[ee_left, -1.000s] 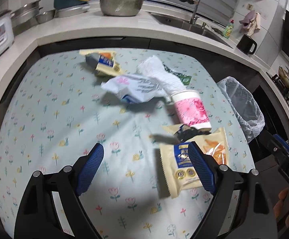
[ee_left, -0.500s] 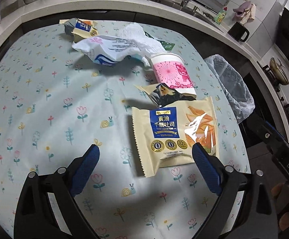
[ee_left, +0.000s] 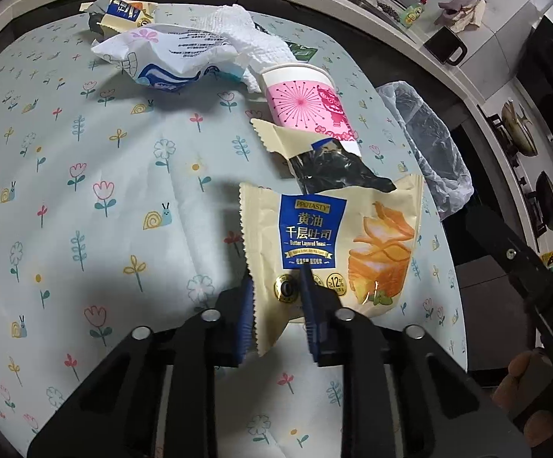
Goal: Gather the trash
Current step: 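Grasp the butter toast snack bag with the left tool while the right tool grasps the pink paper cup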
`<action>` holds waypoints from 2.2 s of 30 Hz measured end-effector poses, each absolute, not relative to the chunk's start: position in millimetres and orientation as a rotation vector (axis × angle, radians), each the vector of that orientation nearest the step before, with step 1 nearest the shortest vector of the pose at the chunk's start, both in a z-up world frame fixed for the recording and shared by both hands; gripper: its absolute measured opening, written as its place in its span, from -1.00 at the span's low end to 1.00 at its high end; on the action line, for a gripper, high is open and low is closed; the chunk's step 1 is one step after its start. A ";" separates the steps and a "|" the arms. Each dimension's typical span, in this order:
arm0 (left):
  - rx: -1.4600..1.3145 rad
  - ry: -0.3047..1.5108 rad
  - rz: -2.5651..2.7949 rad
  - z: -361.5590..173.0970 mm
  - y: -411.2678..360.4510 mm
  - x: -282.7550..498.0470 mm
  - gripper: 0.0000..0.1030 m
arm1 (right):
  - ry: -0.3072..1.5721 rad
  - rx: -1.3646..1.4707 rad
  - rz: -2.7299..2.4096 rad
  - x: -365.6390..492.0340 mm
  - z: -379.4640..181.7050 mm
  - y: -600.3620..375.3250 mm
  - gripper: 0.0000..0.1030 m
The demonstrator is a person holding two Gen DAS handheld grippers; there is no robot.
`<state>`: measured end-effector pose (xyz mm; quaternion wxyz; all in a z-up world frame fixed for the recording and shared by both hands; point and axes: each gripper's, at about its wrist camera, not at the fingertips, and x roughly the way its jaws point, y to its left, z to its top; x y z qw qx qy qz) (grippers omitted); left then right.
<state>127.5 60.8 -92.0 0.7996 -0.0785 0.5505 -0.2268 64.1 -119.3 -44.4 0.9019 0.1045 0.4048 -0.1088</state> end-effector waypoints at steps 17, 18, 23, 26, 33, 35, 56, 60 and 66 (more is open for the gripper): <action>-0.249 0.968 -0.314 -19.6 138.4 145.4 -0.87 | 0.842 0.201 -0.169 99.7 -47.9 -92.7 0.30; -0.258 0.957 -0.308 -15.4 141.8 146.8 -0.88 | 0.846 0.203 -0.164 103.7 -49.2 -91.4 0.30; -0.286 0.891 -0.299 8.4 155.1 155.2 -0.88 | 0.873 0.213 -0.140 127.9 -61.8 -85.6 0.30; -0.284 0.880 -0.305 14.5 154.7 163.7 -0.88 | 0.895 0.214 -0.128 143.9 -72.1 -81.4 0.30; -0.281 0.892 -0.305 9.5 150.1 179.2 -0.88 | 0.944 0.213 -0.120 173.6 -93.7 -76.1 0.31; -0.285 0.901 -0.305 5.2 149.2 182.6 -0.88 | 0.953 0.216 -0.118 179.4 -98.7 -75.3 0.35; -0.274 0.921 -0.339 3.6 127.8 180.1 -0.88 | 0.886 0.259 -0.124 156.9 -74.7 -95.6 -0.19; -0.260 0.901 -0.362 15.0 113.2 171.3 -0.88 | 0.862 0.261 -0.141 143.4 -64.1 -106.6 -0.19; -0.233 0.875 -0.411 30.8 85.2 158.7 -0.88 | 0.815 0.285 -0.178 119.8 -45.5 -134.9 -0.19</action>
